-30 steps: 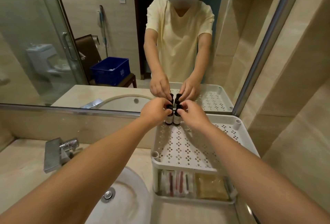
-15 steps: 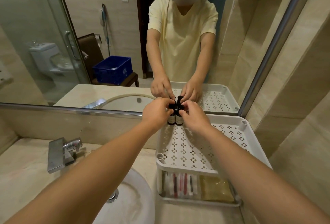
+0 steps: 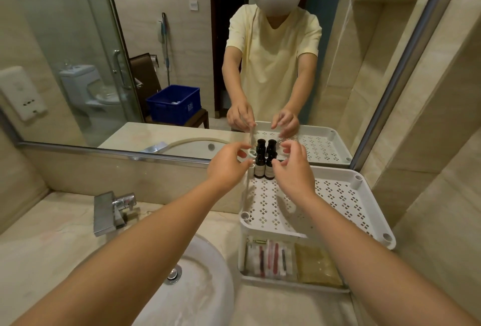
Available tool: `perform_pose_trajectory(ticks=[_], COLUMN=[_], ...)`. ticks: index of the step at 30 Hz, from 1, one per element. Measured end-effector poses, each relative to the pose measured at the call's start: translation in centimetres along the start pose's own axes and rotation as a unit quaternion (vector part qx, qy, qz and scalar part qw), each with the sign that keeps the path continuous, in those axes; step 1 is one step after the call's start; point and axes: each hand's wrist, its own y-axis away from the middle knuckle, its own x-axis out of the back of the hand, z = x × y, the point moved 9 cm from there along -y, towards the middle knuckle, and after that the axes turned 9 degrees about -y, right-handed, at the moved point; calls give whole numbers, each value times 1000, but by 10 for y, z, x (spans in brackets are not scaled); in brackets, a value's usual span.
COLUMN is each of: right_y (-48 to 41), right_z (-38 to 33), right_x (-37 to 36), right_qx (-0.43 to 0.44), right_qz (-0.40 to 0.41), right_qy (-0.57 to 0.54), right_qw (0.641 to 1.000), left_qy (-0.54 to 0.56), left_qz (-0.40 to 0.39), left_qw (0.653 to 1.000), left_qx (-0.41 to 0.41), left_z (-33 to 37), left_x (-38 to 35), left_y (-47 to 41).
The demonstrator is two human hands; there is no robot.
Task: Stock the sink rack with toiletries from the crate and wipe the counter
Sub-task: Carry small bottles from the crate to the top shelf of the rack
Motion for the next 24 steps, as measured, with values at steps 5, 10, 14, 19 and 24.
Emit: perform_pose_trajectory(ticks=[5,10,14,19,24], right_y=[32,75,120,183,260], right_z=[-32,-64,-100,-144,-184], right_x=[-7,-36,-59,-106,-174], right_qx=[-14,-24,-20,-15,-46], right_qz=[-10,-85,-114,-157,-265], right_qy=[-97,-148,-159,-176,-187], right_qw=[995,985,980,972,945], left_qy=[90,169,217,245,251], left_qz=[-5,0,14,59,103], left_qw=[995,983,970,952,936], left_qx=[30,76,112,173,224], left_z=[-17,-50,-87,-151,-207], left_x=[28,63,99,152,213], left_y=[33,79,134,210,296])
